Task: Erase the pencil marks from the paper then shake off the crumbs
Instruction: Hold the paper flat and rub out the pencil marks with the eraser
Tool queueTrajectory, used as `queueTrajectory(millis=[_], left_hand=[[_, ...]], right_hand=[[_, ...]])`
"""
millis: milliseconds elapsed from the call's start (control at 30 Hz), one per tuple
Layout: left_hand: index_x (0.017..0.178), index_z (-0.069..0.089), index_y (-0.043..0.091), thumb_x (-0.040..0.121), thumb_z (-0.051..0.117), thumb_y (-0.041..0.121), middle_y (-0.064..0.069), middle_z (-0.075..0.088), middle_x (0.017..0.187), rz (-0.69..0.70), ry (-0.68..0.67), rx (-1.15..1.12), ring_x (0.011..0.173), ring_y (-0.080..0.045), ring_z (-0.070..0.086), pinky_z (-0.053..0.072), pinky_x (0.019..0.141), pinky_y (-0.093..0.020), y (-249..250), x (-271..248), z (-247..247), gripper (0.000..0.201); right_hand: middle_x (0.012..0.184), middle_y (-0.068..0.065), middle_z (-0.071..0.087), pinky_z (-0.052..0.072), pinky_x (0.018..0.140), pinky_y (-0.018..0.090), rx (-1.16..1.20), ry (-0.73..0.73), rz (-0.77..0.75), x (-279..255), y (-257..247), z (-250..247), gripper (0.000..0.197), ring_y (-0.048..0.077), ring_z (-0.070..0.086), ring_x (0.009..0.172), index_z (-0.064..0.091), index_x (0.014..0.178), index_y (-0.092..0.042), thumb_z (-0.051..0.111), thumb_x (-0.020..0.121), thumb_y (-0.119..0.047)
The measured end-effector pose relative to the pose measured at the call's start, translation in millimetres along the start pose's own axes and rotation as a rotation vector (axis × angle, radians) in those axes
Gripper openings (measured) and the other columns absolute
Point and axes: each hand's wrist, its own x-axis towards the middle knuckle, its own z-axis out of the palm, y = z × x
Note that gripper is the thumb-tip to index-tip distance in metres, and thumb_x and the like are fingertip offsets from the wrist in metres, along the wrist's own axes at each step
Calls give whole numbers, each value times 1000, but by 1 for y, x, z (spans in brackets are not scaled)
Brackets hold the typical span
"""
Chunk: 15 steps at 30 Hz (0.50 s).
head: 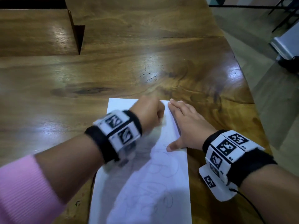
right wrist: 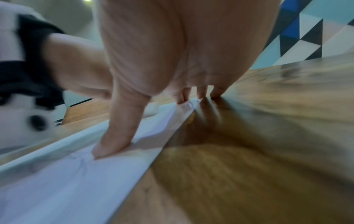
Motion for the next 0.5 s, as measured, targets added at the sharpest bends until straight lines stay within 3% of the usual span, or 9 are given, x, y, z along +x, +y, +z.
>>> queueTrajectory(millis=[100, 167, 233, 300, 400, 500], left_hand=[[71, 68, 12, 73, 62, 6, 10, 49, 55, 89, -126, 11, 65, -13, 44, 33, 52, -10, -3, -28, 9, 8], [80, 69, 10, 75, 60, 6, 1, 65, 72, 24, -58, -12, 72, -18, 55, 34, 58, -11, -1, -14, 2, 11], [88, 68, 7, 77, 57, 6, -11, 71, 88, -66, 50, -19, 85, -26, 62, 40, 70, -22, 1, 14, -7, 15], [85, 67, 6, 76, 57, 1, -9, 70, 84, -63, 78, -7, 85, -27, 61, 36, 66, -22, 1, 24, -12, 14], [75, 66, 9, 72, 57, 2, 4, 53, 64, 35, -97, 50, 71, -18, 48, 25, 57, -19, -3, -12, -3, 12], [77, 66, 11, 74, 57, 6, -3, 64, 77, 66, -143, 48, 72, -16, 46, 25, 59, -18, -5, -27, 2, 11]], right_hand=[[156, -13, -14, 3, 117, 29, 18, 15, -4, 1, 1, 1, 135, 12, -12, 144, -6, 151, -21, 80, 54, -59], [156, -14, -15, 3, 118, 29, 23, 6, -5, 1, 1, 2, 135, 11, -13, 144, -7, 151, -21, 80, 54, -60], [156, -15, -16, 3, 119, 30, 20, 6, -4, 0, 2, 2, 135, 11, -14, 144, -8, 151, -22, 79, 55, -61], [156, -15, -16, 3, 118, 30, 17, 4, -2, 0, 2, 1, 135, 12, -14, 144, -8, 151, -22, 78, 55, -61], [156, -14, -16, 3, 118, 29, 19, 3, -6, 0, 2, 1, 134, 11, -14, 144, -8, 151, -22, 79, 55, -60], [156, -14, -16, 2, 118, 29, 24, 4, -10, 1, 3, 2, 134, 12, -14, 144, -8, 151, -22, 79, 56, -60]])
